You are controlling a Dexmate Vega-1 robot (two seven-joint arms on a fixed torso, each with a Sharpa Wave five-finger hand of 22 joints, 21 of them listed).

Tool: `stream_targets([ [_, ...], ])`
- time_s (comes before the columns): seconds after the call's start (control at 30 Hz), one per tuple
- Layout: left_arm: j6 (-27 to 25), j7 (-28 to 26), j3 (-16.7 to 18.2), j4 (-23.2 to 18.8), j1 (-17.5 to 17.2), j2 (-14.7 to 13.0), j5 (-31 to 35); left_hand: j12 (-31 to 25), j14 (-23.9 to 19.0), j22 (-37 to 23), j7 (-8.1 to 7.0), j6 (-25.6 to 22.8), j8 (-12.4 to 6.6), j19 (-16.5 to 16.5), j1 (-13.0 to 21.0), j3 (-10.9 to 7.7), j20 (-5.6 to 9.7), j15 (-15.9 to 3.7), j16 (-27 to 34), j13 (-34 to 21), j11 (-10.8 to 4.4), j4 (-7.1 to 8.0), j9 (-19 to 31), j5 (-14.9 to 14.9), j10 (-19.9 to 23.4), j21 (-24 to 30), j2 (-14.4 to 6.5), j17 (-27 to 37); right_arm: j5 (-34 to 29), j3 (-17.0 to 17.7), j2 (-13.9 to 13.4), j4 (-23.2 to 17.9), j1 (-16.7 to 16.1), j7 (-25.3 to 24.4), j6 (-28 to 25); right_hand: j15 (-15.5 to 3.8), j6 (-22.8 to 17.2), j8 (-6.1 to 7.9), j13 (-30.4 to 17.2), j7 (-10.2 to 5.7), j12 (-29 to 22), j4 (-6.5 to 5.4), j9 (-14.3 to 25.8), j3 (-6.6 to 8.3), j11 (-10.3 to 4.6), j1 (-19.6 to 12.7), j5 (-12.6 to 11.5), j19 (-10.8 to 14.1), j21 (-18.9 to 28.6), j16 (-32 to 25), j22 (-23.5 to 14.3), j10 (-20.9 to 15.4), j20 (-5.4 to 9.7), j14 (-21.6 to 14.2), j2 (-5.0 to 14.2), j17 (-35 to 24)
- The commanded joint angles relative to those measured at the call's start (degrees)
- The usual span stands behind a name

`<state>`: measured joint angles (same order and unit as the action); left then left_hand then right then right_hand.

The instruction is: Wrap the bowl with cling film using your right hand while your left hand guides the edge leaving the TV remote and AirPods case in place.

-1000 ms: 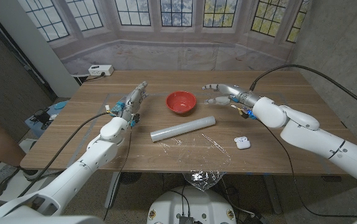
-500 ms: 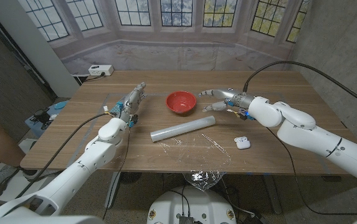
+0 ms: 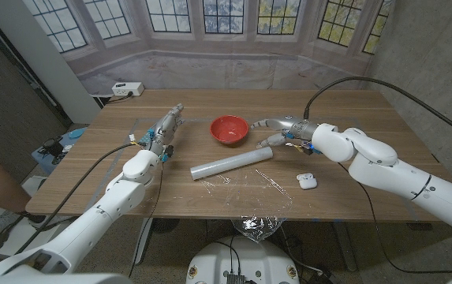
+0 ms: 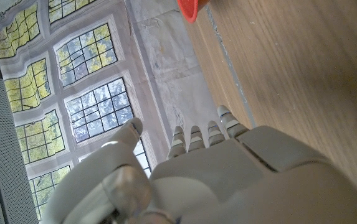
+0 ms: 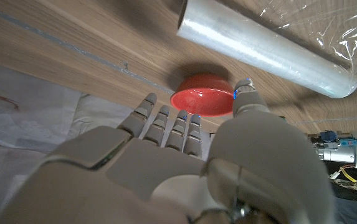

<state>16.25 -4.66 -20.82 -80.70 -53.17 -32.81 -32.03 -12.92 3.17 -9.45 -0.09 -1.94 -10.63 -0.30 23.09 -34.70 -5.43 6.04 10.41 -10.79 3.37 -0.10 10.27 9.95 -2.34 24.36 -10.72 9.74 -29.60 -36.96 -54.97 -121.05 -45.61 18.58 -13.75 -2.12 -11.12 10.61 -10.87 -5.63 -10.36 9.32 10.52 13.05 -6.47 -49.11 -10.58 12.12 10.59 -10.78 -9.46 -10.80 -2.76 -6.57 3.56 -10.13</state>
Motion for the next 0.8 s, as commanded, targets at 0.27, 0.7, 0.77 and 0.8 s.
stream_targets([
  [0.27,-0.04,0.17,0.17,-0.94,-0.94,-0.74,0.02,0.21,-0.37,-0.28,0.12,-0.33,-0.06,0.56,0.7,-0.52,-0.2,0.17,0.24,-0.18,-0.04,-0.33,0.12,0.33,0.2,-0.47,-0.22,0.1,-8.3,-3.44,1.87,-2.02,2.12,9.0,-4.0,-4.22,1.88,-0.3,-0.21,-0.96,-0.34,0.25,0.26,0.05,-0.25,-0.94,-0.62,-2.91,-0.59,-0.13,-0.28,0.28,-0.42,-0.4,-1.15,-0.13],
  [0.7,-0.63,-0.15,-0.21,-0.69,-0.75,-0.33,0.13,0.25,-0.47,-0.28,0.24,-0.46,-0.08,0.76,1.02,-0.87,0.06,0.18,0.25,-0.19,0.07,-0.45,0.13,0.47,0.32,-0.78,-0.38,0.1,-12.5,-5.4,3.64,-0.96,3.89,13.28,-3.46,-5.14,3.47,-0.15,-0.17,-1.9,-0.27,0.19,0.2,0.15,-1.48,-1.64,-0.83,-6.35,-0.8,0.02,-0.27,1.28,-1.53,0.49,-2.0,-0.06],
  [0.77,-0.77,-0.16,-0.31,-0.62,-0.65,-0.27,0.18,0.28,-0.5,-0.28,0.24,-0.51,-0.1,0.78,1.05,-0.9,0.08,0.2,0.26,-0.19,0.1,-0.47,0.13,0.48,0.28,-0.82,-0.38,0.1,-13.19,-5.69,3.85,-0.8,4.17,14.04,-3.38,-5.14,3.5,-0.1,-0.16,-1.93,-0.29,0.22,0.19,0.19,-1.68,-1.77,-0.85,-6.8,-0.83,-0.01,-0.27,1.3,-1.8,0.44,-2.1,-0.04],
  [0.8,-0.83,-0.18,-0.36,-0.57,-0.57,-0.23,0.21,0.28,-0.49,-0.28,0.25,-0.51,-0.1,0.79,1.07,-0.92,0.09,0.2,0.25,-0.19,0.06,-0.47,0.13,0.49,0.29,-0.84,-0.38,0.1,-13.55,-5.84,3.95,-0.69,4.32,14.36,-3.26,-5.24,3.52,-0.09,-0.15,-1.93,-0.3,0.22,0.19,0.2,-1.78,-1.82,-0.86,-6.97,-0.85,-0.03,-0.27,1.29,-1.84,0.4,-2.13,-0.04],
])
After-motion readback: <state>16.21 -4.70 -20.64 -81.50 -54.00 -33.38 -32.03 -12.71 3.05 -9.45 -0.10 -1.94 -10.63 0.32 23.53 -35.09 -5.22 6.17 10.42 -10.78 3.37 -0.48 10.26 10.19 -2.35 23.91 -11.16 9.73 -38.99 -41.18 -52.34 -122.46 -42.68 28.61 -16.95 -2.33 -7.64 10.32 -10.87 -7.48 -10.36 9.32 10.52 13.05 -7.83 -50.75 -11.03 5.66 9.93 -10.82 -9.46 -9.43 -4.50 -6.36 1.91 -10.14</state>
